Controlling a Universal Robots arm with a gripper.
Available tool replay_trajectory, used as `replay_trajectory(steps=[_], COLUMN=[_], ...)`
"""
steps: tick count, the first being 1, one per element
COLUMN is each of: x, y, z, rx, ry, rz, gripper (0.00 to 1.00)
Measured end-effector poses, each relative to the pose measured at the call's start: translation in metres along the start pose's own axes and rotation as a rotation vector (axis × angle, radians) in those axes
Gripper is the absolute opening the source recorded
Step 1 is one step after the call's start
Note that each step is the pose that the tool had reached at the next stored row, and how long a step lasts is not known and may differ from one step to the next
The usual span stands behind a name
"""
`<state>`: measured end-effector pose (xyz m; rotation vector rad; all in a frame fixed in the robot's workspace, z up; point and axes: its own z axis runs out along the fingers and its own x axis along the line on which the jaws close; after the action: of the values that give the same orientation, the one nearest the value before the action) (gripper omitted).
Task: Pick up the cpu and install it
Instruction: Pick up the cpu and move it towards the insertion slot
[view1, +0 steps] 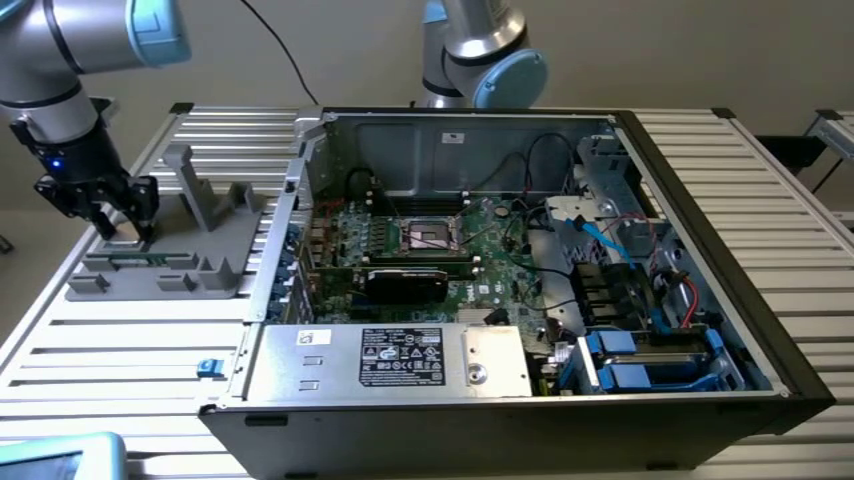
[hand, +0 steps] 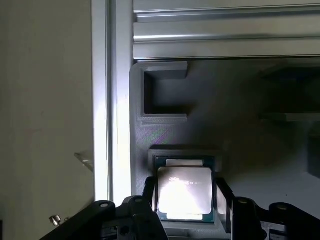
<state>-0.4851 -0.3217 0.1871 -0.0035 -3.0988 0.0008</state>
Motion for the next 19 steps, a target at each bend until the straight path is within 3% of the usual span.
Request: replay_trajectory(steps=[11, 19], x=[0.0004, 0.0004], y=[-0.0003, -0.0004], z=[-0.0074, -0.0078], rx=[0.0000, -0.0039], ry=[0.0018, 0.0021], rz=[0.000, 0.001], gripper=[0.55, 0.55])
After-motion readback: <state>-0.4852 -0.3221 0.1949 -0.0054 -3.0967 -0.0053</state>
